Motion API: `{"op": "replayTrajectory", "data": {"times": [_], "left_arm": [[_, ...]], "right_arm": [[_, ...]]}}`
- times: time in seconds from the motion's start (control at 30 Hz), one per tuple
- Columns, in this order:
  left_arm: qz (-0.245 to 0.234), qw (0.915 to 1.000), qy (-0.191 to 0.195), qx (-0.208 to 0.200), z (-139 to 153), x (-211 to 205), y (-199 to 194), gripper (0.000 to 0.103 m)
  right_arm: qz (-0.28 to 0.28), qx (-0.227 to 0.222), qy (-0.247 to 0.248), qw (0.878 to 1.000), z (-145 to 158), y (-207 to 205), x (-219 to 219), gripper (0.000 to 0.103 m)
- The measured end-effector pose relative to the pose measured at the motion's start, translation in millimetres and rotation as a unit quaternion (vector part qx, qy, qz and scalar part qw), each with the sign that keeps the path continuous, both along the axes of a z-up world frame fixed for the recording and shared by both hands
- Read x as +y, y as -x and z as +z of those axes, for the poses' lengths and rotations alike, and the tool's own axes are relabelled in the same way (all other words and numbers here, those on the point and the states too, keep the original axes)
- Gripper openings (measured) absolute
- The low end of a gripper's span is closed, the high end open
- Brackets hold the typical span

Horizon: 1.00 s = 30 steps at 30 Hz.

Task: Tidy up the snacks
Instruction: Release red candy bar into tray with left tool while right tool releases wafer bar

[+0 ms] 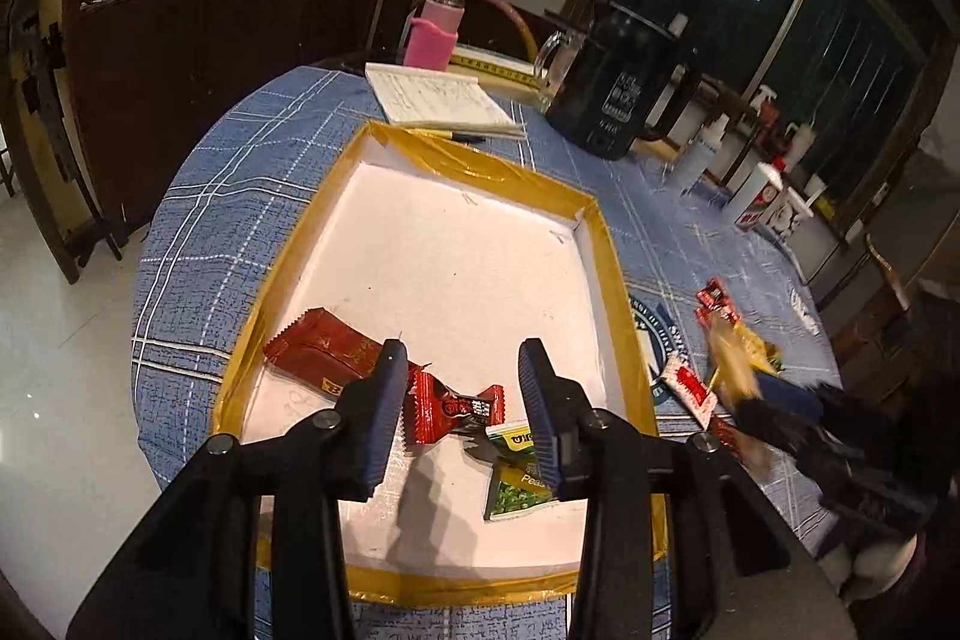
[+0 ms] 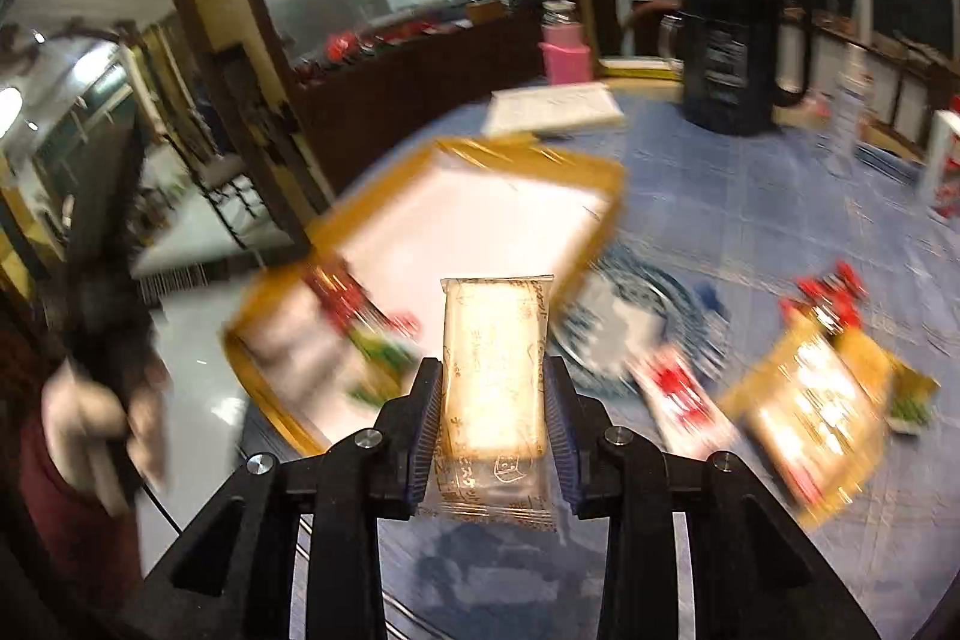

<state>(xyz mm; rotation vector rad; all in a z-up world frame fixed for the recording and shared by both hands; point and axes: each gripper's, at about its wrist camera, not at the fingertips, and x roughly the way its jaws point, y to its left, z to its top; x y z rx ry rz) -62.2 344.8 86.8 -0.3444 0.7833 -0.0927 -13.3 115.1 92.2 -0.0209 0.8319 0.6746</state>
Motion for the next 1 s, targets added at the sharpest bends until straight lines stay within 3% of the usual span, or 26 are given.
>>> {"op": "replayTrajectory", "data": {"times": [0.1, 0.23, 0.33, 0.47, 0.63, 0.77, 0.9, 1.0], "left_arm": [[0.004, 0.9999, 0.010, -0.006, -1, 6, 7, 0.047], [0.014, 0.9997, 0.020, -0.005, -4, 18, 13, 0.047], [0.022, 0.9996, 0.014, -0.003, -4, 21, 18, 0.047], [0.021, 0.9997, 0.008, -0.007, 1, 16, 23, 0.050], [-0.012, 0.9995, 0.013, -0.025, 10, -17, 41, 0.052], [-0.066, 0.9971, 0.009, -0.036, 20, -77, 54, 0.059], [-0.115, 0.9928, -0.002, -0.033, 19, -141, 55, 0.062], [-0.137, 0.9904, -0.006, -0.016, 7, -183, 49, 0.065]], "right_arm": [[0.016, 0.014, 0.001, 1.000, -4, -21, 39, 0.034], [0.007, 0.038, 0.022, 0.999, -30, -44, 74, 0.035], [-0.006, 0.042, 0.013, 0.999, -39, -52, 81, 0.037], [-0.016, 0.033, -0.017, 0.999, -28, -47, 67, 0.038], [-0.037, 0.001, -0.057, 0.998, 7, -10, 6, 0.039], [-0.076, -0.024, -0.066, 0.995, 23, 21, -65, 0.045], [-0.138, -0.027, -0.048, 0.989, 18, 39, -144, 0.045], [-0.191, -0.003, -0.039, 0.981, 0, 39, -201, 0.047]]}}
